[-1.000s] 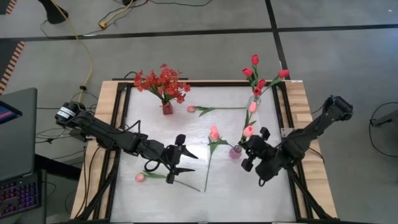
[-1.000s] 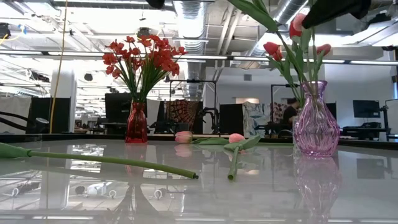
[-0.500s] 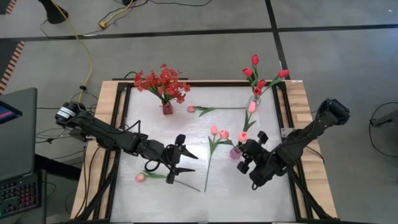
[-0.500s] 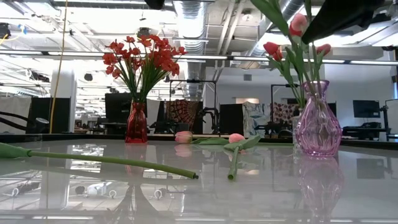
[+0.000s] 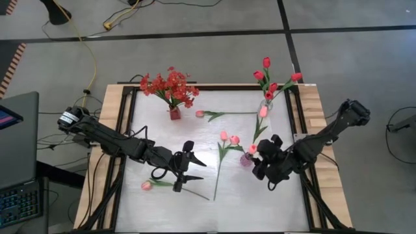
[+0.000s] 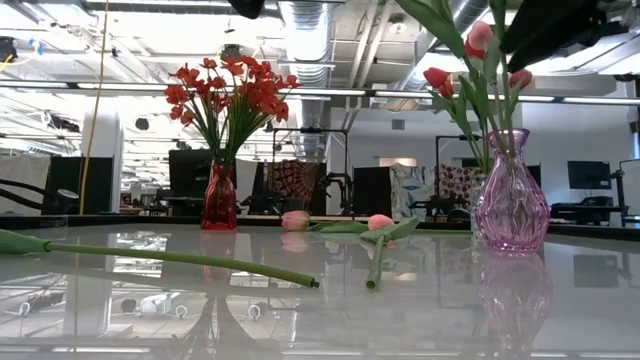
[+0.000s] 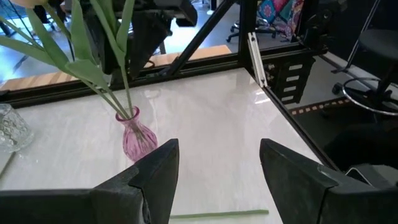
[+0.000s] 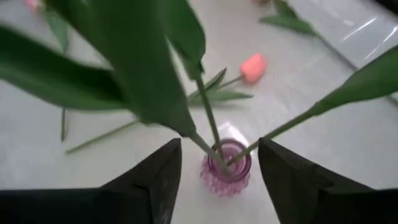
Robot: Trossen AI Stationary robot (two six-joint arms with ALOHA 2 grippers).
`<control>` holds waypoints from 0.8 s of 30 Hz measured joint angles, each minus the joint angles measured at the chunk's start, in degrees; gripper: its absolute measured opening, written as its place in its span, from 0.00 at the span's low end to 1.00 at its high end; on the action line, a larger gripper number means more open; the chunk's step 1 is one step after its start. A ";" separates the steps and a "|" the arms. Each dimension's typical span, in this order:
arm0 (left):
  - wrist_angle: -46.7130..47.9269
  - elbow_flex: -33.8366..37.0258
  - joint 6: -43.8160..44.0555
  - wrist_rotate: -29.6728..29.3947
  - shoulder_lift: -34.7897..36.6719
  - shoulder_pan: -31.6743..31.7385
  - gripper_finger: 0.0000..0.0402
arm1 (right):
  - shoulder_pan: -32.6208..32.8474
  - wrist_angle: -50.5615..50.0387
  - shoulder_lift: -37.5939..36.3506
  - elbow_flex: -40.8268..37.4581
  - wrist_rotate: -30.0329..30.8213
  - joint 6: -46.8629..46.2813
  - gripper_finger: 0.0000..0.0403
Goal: Sort flowers into vase by color
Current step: Put the pink tulip into the purple flower vase
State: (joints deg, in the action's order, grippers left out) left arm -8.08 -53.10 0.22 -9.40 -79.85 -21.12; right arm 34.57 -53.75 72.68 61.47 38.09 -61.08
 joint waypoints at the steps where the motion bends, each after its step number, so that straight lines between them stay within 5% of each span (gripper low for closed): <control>1: 0.16 0.00 -0.19 -0.01 0.00 0.00 0.53 | -0.26 -0.03 -0.30 0.00 -1.10 0.42 0.61; 15: 3.45 0.02 1.17 0.04 0.02 0.00 0.53 | -3.71 -4.06 -4.82 0.00 -21.40 5.50 0.60; 24: 9.92 0.02 15.70 0.00 0.02 -0.09 0.53 | -2.44 -9.70 -8.91 0.00 -29.45 2.48 0.59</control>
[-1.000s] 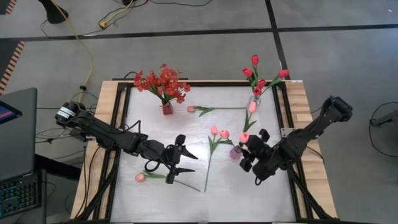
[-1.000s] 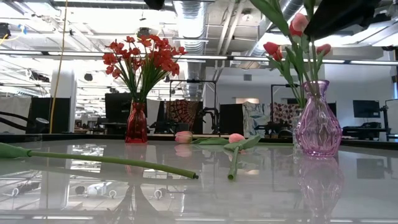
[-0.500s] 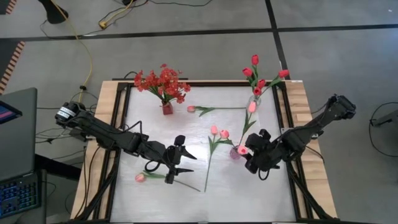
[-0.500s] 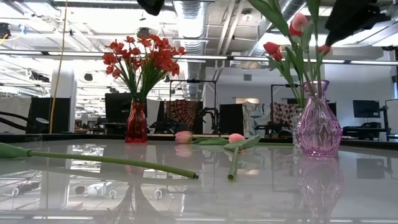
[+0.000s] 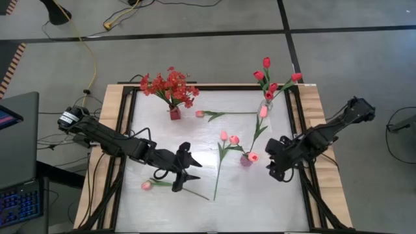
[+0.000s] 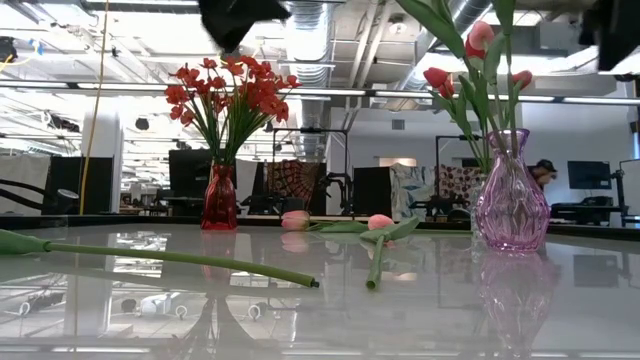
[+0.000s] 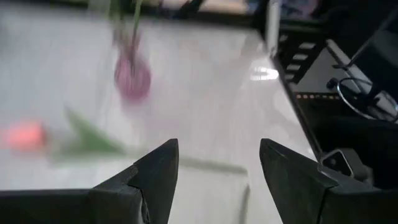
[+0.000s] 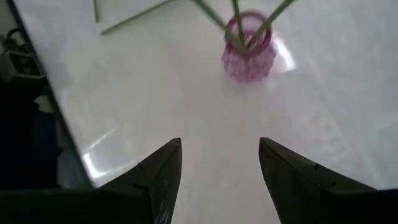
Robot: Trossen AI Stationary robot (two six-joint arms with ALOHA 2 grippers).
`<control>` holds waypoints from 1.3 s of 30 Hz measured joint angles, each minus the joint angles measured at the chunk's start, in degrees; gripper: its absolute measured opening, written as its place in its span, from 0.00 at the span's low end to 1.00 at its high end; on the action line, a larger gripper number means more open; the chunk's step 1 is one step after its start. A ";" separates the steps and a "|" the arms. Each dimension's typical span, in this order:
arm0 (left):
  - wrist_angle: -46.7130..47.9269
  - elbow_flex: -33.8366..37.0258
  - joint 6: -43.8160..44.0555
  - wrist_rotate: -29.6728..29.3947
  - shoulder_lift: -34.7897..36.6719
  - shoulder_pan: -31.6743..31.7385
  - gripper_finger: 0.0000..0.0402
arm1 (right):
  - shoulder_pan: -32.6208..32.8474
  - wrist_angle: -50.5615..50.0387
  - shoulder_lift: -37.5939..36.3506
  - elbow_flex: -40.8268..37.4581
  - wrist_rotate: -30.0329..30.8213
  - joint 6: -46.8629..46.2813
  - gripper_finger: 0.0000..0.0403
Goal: Sort flowers into vase by color
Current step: Put the pink tulip into the purple flower vase
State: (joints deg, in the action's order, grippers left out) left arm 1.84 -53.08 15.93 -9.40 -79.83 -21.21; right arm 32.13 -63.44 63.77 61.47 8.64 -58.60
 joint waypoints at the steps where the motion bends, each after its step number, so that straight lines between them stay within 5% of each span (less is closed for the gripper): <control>1: 1.99 0.00 3.37 -0.03 0.00 -0.09 0.53 | 0.89 -0.26 -0.35 0.00 -0.52 -1.23 0.59; 7: 10.09 0.01 25.86 -3.98 -3.33 -1.10 0.53 | 11.05 -1.19 -0.44 0.00 1.63 -12.93 0.59; 14: 0.49 -4.25 37.76 -15.48 -17.43 -0.08 0.53 | 22.47 -1.14 3.08 0.00 10.87 -19.83 0.59; 30: 13.25 -31.71 41.24 -16.95 -45.44 4.23 0.53 | 35.01 1.06 4.80 0.00 12.62 -26.35 0.59; 39: 22.58 -40.72 38.74 -21.23 -48.92 3.19 0.53 | 39.11 0.85 4.91 0.00 15.41 -29.93 0.59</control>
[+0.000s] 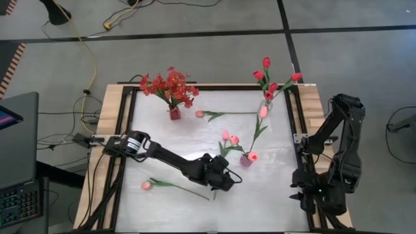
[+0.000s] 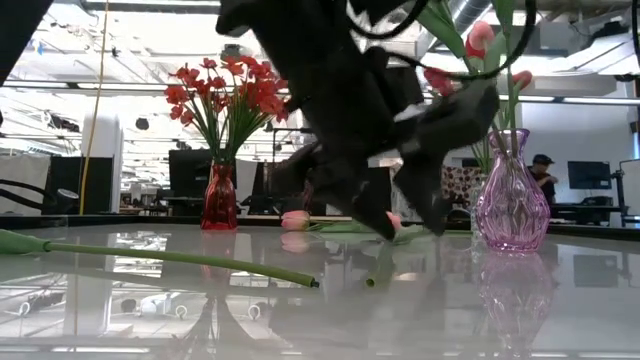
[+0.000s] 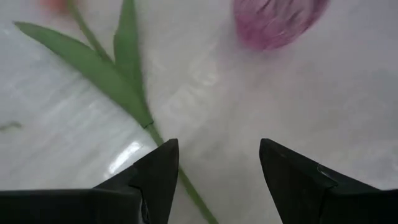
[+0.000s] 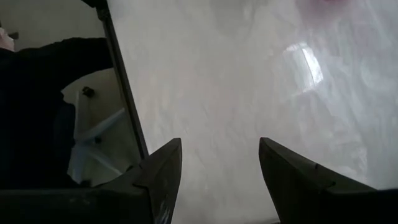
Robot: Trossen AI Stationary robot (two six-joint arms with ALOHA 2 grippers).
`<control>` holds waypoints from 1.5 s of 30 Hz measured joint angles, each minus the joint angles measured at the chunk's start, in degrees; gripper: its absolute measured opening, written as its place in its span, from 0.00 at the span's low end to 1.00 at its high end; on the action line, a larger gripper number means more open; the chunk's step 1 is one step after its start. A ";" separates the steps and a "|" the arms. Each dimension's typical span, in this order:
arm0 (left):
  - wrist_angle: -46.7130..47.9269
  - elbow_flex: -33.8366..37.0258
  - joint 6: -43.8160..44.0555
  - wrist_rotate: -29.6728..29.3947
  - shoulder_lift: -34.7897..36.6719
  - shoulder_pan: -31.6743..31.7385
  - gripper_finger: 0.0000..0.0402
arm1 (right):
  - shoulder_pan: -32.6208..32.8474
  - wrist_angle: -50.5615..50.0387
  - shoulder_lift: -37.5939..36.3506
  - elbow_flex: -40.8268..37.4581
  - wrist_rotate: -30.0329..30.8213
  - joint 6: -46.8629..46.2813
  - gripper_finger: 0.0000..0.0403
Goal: Sort flowers into vase by color
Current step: Put the pink tulip into the purple flower vase
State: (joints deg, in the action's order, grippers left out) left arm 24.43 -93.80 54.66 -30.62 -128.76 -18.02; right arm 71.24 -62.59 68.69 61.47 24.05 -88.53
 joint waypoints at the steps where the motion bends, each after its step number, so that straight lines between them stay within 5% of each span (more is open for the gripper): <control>1: 0.41 -0.48 -0.63 0.10 0.45 0.00 0.53 | 0.13 -0.10 0.00 0.00 0.19 0.00 0.59; 16: 7.43 0.67 5.31 -1.29 1.17 0.17 0.53 | -0.13 0.31 0.00 0.00 1.58 -0.13 0.59; 25: -0.87 6.40 7.07 0.04 1.51 0.06 0.52 | -0.13 0.91 0.00 0.00 1.56 -0.13 0.59; 30: -3.73 7.67 4.62 -0.12 1.58 -0.40 0.38 | -0.13 0.92 0.00 0.00 1.56 -1.21 0.59; 37: -2.71 7.70 1.73 -0.39 1.48 -0.99 0.05 | -0.13 0.92 0.00 0.00 1.56 -2.98 0.59; 45: -3.47 7.89 1.47 -5.14 2.60 -2.66 0.00 | -0.13 1.71 0.00 0.00 1.56 -3.13 0.59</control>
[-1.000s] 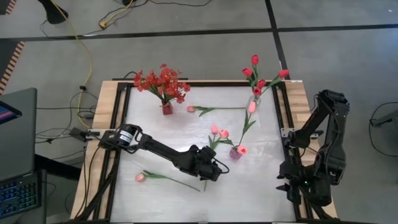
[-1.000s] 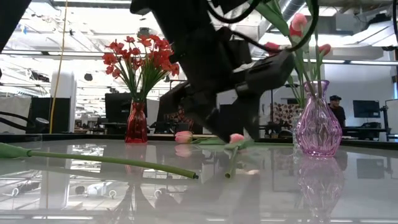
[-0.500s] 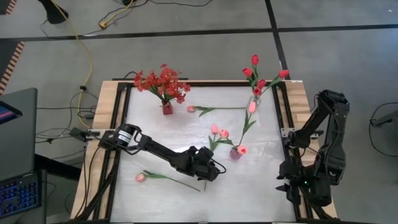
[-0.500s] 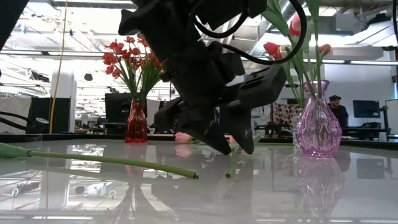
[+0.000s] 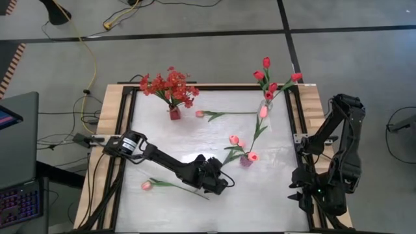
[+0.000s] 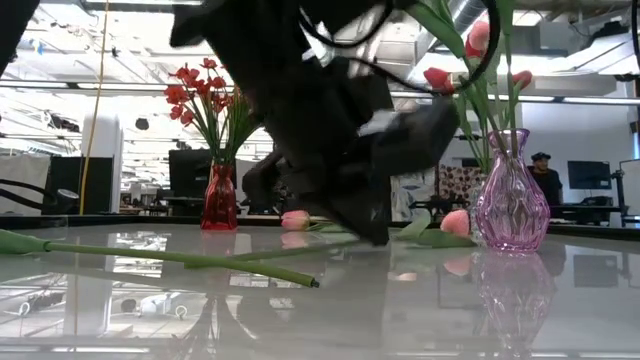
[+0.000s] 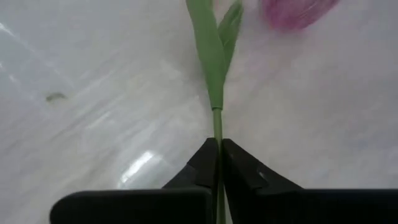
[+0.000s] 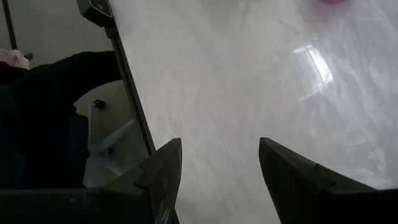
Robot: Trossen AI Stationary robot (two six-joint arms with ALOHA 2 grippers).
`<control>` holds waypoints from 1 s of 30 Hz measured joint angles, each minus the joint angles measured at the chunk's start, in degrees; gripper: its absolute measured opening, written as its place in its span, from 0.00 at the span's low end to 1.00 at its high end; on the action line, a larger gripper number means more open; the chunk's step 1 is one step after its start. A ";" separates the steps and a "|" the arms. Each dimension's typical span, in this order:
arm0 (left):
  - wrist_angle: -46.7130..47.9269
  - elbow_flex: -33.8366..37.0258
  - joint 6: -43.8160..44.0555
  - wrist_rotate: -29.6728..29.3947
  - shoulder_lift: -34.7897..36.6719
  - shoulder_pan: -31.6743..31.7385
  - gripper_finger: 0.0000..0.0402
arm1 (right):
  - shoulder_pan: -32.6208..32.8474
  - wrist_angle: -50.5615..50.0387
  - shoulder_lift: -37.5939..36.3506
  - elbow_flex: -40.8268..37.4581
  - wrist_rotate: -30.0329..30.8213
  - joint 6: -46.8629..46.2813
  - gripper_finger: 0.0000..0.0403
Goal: Sort flowers into vase by color
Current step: Put the pink tulip into the purple flower vase
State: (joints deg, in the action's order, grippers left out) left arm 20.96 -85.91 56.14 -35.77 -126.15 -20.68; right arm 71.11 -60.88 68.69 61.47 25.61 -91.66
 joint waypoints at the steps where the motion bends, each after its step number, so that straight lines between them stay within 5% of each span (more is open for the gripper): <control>1: -0.07 0.00 -0.43 -0.76 0.63 -0.08 0.00 | 0.00 0.02 0.00 0.02 -0.01 0.00 0.59; 14: 22.45 0.24 -1.32 -17.94 17.10 0.32 0.00 | 0.00 0.09 0.00 0.02 3.23 -1.49 0.59; 18: 21.31 5.77 -1.16 -20.54 24.67 0.28 0.00 | 0.00 0.08 0.00 0.02 6.36 -1.39 0.59; 22: 4.60 17.40 -6.02 -21.20 33.15 -0.63 0.00 | 0.13 0.15 0.02 0.02 9.70 0.75 0.59; 30: -61.23 42.50 -30.14 -4.67 42.18 -0.27 0.00 | 0.04 0.13 0.02 0.02 17.33 5.14 0.59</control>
State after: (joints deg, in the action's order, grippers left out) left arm -40.27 -43.41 26.00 -40.44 -83.97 -20.95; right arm 71.16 -60.75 68.71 61.49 42.94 -86.52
